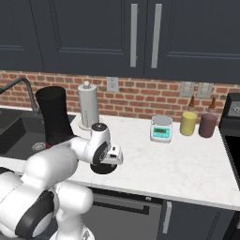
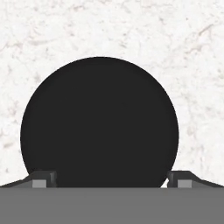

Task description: Close the lid blender by securely placing the lid on top.

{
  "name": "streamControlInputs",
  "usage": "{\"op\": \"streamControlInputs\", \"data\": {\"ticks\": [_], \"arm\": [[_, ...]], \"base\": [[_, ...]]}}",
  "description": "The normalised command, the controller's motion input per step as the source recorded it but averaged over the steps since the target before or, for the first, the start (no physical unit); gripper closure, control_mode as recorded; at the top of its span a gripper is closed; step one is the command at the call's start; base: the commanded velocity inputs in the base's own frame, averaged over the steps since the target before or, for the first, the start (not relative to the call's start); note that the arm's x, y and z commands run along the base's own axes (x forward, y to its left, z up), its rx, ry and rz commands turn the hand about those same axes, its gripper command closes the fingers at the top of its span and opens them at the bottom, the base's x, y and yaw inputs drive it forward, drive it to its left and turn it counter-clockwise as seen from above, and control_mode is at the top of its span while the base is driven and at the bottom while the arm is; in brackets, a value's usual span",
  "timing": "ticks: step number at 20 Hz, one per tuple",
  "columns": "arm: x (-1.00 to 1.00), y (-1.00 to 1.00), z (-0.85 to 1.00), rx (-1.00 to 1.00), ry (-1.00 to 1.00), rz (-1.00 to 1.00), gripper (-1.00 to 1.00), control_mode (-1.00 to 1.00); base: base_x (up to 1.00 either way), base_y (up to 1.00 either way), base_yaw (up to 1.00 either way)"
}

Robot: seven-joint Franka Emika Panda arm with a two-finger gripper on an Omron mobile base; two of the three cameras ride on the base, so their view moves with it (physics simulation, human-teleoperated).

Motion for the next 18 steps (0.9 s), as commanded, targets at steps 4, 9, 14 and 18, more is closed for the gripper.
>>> {"op": "streamControlInputs", "data": {"ticks": [4,9,14,18], "arm": [[0.16,0.02,-0.12,0.00,0.00,0.00,-1.00,-1.00],[0.13,0.01,-0.14,0.00,0.00,0.00,-1.00,-1.00],[0.12,0.01,-0.14,0.00,0.00,0.00,-1.00,-1.00],[0.10,0.02,-0.16,0.00,0.00,0.00,1.00,-1.00]], "base": [[0.00,0.00,0.00],[0.00,0.00,0.00],[0.00,0.00,0.00],[0.00,0.00,0.00]]}}
